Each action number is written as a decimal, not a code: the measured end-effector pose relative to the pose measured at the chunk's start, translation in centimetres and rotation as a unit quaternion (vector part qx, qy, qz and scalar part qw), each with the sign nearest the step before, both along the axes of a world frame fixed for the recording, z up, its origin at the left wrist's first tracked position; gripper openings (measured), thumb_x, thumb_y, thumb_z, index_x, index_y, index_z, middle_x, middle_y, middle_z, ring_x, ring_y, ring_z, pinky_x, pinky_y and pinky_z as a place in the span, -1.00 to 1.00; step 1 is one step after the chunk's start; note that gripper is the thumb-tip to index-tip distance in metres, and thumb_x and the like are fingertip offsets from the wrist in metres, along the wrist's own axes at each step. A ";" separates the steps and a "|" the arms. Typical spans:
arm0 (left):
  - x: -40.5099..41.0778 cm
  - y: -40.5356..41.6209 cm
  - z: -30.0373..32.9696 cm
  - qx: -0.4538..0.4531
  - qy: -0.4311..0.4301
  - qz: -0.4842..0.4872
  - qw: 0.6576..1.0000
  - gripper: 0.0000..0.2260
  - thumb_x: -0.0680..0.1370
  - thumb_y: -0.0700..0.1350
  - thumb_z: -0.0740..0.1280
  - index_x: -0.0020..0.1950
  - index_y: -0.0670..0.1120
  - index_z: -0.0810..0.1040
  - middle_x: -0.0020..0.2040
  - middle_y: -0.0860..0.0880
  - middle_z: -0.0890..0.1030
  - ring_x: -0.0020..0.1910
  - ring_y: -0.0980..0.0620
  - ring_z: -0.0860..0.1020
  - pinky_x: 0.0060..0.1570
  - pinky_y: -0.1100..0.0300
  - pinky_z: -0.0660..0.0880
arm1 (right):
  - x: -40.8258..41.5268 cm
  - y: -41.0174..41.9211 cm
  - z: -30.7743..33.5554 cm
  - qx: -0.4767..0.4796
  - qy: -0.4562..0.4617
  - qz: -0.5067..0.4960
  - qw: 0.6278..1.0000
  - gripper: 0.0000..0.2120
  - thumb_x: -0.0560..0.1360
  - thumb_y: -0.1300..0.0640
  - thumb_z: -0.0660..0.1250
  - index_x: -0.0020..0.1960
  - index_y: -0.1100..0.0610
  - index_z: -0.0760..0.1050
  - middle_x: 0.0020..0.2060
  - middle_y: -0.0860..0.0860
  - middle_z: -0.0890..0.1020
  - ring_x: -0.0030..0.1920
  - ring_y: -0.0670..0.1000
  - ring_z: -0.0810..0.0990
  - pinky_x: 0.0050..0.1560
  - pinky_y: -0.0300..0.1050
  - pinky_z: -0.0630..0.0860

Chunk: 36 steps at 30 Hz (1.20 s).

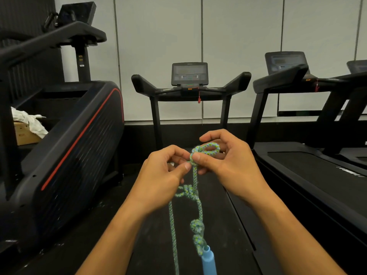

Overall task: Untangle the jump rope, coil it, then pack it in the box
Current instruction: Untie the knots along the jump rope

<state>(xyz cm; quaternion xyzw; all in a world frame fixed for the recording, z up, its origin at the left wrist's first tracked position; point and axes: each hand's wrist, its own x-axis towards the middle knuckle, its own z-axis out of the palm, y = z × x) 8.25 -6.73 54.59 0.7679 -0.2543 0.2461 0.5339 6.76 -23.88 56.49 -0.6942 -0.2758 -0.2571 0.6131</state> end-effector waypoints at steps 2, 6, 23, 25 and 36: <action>0.0 -0.1 0.0 0.012 -0.013 0.003 1.000 -0.90 0.52 -0.11 0.42 -0.06 0.10 0.64 -0.23 0.04 0.63 -0.33 0.06 0.55 -0.29 0.06 0.50 | 0.1 0.2 -0.1 0.033 0.005 0.025 0.999 -0.73 0.42 0.33 0.49 0.08 0.20 0.53 -0.15 0.15 0.67 -0.29 0.02 0.70 -0.26 -0.13 0.64; -0.2 -0.4 0.1 0.002 -0.038 0.025 0.999 -0.94 0.45 -0.02 0.42 -0.09 0.11 0.64 -0.27 0.03 0.60 -0.24 -0.01 0.61 -0.10 -0.15 0.59 | 0.4 0.4 -0.2 0.106 0.037 0.079 0.991 -0.74 0.47 0.37 0.42 0.14 0.21 0.54 -0.15 0.16 0.68 -0.25 0.06 0.67 -0.22 -0.11 0.64; 0.1 -0.3 0.4 -0.026 -0.066 0.063 0.995 -0.77 0.39 0.25 0.35 -0.04 0.26 0.70 -0.08 0.01 0.72 -0.06 -0.08 0.67 0.05 -0.19 0.58 | 0.6 -0.3 0.2 0.133 0.057 0.020 0.989 -0.88 0.59 0.27 0.30 -0.09 0.19 0.59 -0.37 0.08 0.61 -0.40 -0.02 0.55 -0.38 -0.16 0.60; 0.2 -0.2 0.4 -0.022 -0.068 0.065 0.995 -0.81 0.41 0.22 0.36 -0.05 0.28 0.69 -0.10 -0.02 0.71 -0.08 -0.04 0.66 0.04 -0.14 0.59 | 0.6 -0.4 0.3 0.132 0.055 0.015 0.990 -0.88 0.59 0.25 0.30 -0.09 0.18 0.59 -0.38 0.06 0.61 -0.40 -0.03 0.56 -0.37 -0.16 0.60; 0.1 0.1 -0.1 -0.010 0.009 -0.004 1.000 -0.75 0.64 -0.23 0.26 -0.15 0.04 0.61 -0.24 -0.01 0.61 -0.30 0.08 0.54 -0.22 0.13 0.48 | 0.2 0.9 0.1 0.135 0.085 0.025 0.987 -0.84 0.58 0.19 0.32 -0.06 0.30 0.57 -0.35 0.13 0.61 -0.39 0.02 0.56 -0.41 -0.14 0.57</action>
